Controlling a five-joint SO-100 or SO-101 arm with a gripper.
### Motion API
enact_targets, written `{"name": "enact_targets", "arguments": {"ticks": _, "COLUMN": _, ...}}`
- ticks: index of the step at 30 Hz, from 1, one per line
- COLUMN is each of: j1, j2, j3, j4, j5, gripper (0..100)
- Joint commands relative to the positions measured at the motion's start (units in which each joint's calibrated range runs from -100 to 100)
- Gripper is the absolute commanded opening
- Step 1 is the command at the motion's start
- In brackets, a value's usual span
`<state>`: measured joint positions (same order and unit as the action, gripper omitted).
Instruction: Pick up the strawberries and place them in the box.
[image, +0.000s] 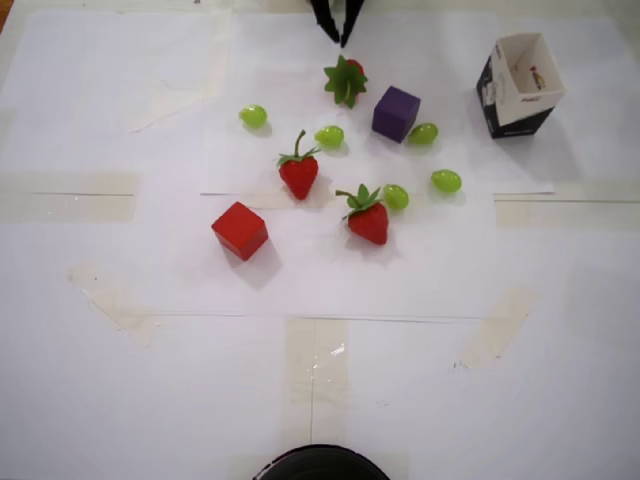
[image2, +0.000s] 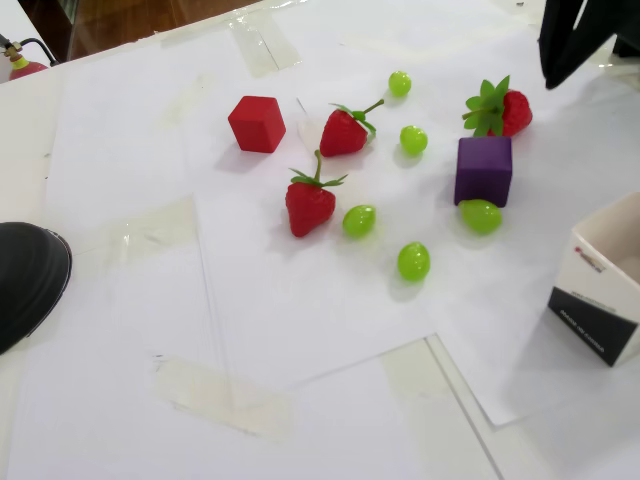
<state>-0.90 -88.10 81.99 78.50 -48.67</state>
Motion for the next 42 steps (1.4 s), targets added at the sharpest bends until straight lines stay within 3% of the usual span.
{"name": "enact_targets", "arguments": {"ticks": 1, "j1": -2.70, "j2": 12.69, "j3": -15.54, "j4": 1.98, "j5": -3.66, "gripper": 0}}
{"name": "enact_targets", "arguments": {"ticks": 13, "j1": -5.20, "j2": 31.69, "j3": -18.45, "j4": -11.50, "j5": 3.71, "gripper": 1}}
{"name": "enact_targets", "arguments": {"ticks": 17, "j1": -5.87, "j2": 33.24, "j3": -18.35, "j4": -17.88, "j5": 7.03, "gripper": 18}}
{"name": "enact_targets", "arguments": {"ticks": 32, "j1": -10.28, "j2": 37.88, "j3": -14.08, "j4": -13.63, "j5": -3.86, "gripper": 25}}
{"name": "enact_targets", "arguments": {"ticks": 42, "j1": -12.48, "j2": 40.63, "j3": -7.99, "j4": -25.97, "j5": -4.10, "gripper": 31}}
